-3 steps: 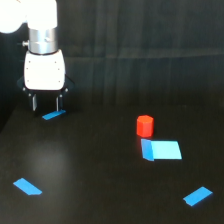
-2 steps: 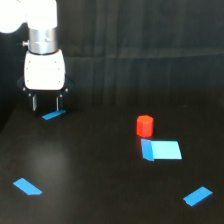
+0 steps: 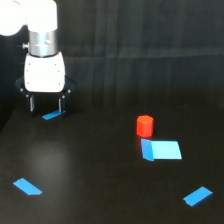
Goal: Pick up the red object from the table
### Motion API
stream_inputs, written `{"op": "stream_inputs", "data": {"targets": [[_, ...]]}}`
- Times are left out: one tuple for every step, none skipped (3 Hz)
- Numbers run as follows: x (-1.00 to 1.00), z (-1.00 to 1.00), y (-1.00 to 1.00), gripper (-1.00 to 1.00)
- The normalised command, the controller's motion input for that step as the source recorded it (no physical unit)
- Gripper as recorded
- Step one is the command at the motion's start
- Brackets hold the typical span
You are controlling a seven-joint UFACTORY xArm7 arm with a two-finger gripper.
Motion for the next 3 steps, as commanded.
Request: {"op": "stream_inputs", "data": {"targets": [[0.24,0.49,-0.45,0.98],[0.42,0.48,-0.46,1.00],[0.58,0.00,-0.54,1.00]]}}
